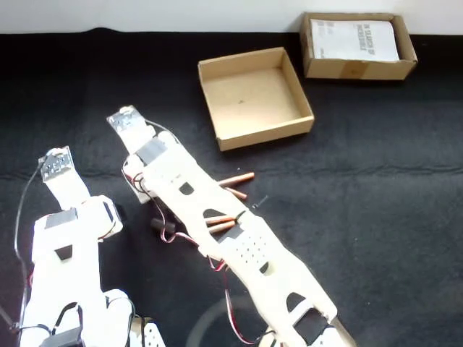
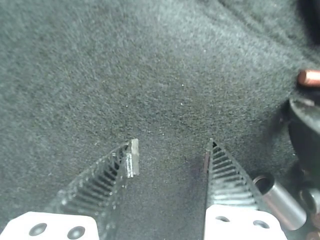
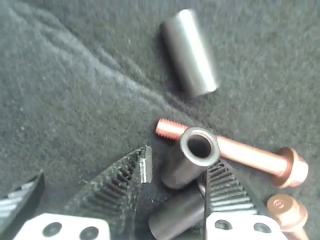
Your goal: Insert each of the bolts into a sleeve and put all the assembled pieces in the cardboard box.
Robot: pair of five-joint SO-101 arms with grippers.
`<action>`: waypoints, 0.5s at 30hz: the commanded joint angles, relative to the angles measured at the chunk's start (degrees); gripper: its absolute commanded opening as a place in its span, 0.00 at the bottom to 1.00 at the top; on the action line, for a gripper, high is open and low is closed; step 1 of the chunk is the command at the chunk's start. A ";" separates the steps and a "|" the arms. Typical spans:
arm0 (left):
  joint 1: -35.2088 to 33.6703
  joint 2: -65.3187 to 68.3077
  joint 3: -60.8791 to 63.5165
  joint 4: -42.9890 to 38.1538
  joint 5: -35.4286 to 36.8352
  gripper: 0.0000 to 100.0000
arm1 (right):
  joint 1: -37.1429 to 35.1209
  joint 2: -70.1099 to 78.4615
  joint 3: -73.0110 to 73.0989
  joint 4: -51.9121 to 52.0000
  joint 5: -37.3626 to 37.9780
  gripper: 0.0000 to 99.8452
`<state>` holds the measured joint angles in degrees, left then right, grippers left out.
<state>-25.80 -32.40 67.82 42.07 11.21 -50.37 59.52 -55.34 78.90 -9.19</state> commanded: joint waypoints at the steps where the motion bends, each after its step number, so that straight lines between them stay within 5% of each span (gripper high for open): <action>1: -0.75 0.13 -0.31 -0.79 0.26 0.22 | -0.40 3.30 -6.55 -0.48 0.44 0.16; 10: -0.75 0.13 -0.31 -0.79 0.26 0.22 | -0.48 9.98 -15.69 0.13 0.44 0.15; 15: -0.75 0.13 -0.31 -0.79 0.26 0.22 | -0.48 10.07 -15.87 0.13 0.44 0.02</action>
<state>-25.80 -32.40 67.82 42.07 11.21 -50.29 69.19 -69.85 79.16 -9.19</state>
